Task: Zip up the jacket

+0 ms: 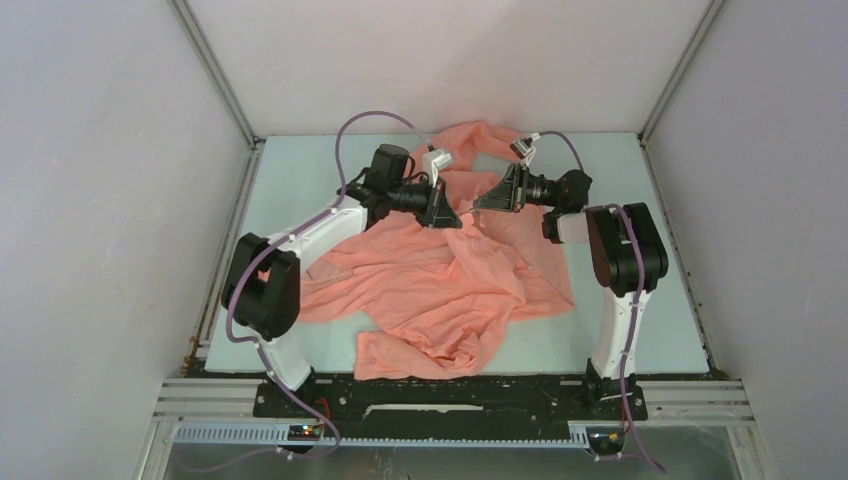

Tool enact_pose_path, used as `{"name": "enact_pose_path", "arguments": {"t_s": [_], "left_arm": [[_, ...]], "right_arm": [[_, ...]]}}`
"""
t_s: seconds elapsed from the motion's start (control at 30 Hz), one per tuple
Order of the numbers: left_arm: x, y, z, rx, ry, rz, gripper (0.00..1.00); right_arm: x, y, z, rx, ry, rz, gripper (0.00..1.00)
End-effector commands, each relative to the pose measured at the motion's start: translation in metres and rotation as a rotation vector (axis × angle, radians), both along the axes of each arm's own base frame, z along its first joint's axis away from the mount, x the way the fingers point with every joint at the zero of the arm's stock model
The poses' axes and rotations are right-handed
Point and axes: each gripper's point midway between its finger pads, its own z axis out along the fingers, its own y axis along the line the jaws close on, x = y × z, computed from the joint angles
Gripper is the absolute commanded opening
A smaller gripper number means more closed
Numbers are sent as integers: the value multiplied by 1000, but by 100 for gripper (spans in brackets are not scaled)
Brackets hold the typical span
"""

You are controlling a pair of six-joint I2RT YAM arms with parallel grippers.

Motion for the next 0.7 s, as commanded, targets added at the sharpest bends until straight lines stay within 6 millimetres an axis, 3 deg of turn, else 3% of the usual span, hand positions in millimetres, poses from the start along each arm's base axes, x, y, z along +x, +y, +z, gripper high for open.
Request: {"name": "enact_pose_path", "arguments": {"t_s": [0.0,0.3,0.67], "left_arm": [[4,0,16,-43,-29,4,0],[5,-1,11,-43,-7,3,0],[5,-8,20,-88,11,-3,0]], "right_arm": [[-1,2,10,13,-108,5,0],[-1,4,11,16,-113,4,0],[-3,8,11,17,-132,10,0]]}}
